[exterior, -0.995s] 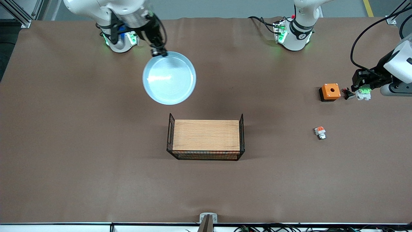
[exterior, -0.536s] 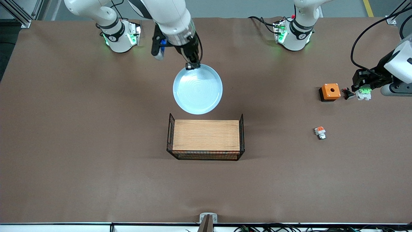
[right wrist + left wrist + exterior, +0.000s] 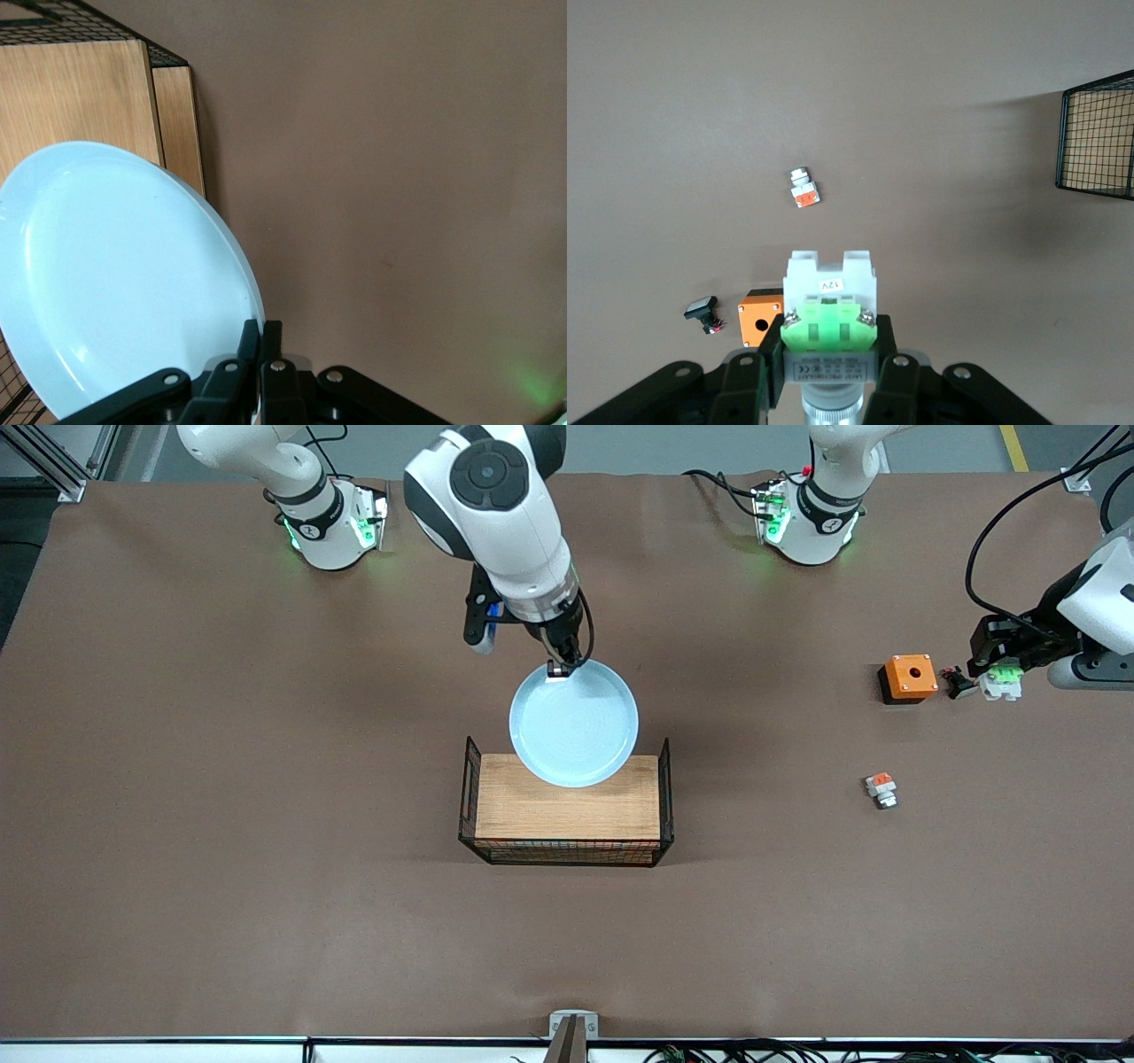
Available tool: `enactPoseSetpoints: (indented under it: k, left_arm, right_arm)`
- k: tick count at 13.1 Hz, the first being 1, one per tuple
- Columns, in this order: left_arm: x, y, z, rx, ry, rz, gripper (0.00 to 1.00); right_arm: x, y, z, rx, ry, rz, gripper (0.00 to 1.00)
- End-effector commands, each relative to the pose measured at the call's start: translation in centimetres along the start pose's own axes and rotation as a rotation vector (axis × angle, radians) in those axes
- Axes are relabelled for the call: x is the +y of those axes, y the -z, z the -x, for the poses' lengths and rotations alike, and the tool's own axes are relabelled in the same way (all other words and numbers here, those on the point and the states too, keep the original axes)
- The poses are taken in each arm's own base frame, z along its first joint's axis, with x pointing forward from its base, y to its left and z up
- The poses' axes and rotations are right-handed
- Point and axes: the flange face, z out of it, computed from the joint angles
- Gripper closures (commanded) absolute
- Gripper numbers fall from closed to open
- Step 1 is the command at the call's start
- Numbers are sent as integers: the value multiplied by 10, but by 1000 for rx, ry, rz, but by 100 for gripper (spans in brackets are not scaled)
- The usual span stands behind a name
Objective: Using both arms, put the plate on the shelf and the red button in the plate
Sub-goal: 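Lower the plate into the basket and open the right gripper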
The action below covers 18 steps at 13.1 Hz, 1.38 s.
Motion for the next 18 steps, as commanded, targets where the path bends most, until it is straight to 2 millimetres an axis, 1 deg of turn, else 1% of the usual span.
enactPoseSetpoints:
  k: [1,4,6,8,10,11,13,14,15,18]
  left_arm:
    - [-1,4,3,3,12,-1,100]
    - [-1,4,2,1,12,-1,100]
    - [-1,2,2,0,12,0,100]
    - [-1,2,2,1,12,0,100]
    - [-1,2,1,0,12,0,100]
    - [-1,2,1,0,13,0,100]
    - [-1,2,1,0,13,0,100]
    - [-1,0,0,-3,12,2,100]
    - [-1,0,0,-3,12,2,100]
    - [-1,-1,-1,-6,13,3,100]
  right_arm:
    - [-8,-12,7,18,25,-29,100]
    - [-24,-38,2,21,44,-40,100]
    - [-27,-55,1,56,66,-49,100]
    - [-32,-60,-1,57,74,-53,100]
    - [-41,-72,-7,60,77,-50,100]
    - [-41,-74,-7,57,77,-54,100]
    - [-52,-77,-14,51,63,-63,100]
    - [-54,-78,-14,45,60,-70,99]
    - [-56,-86,-16,51,59,-66,99]
    - [-60,-97,-18,50,86,-68,97]
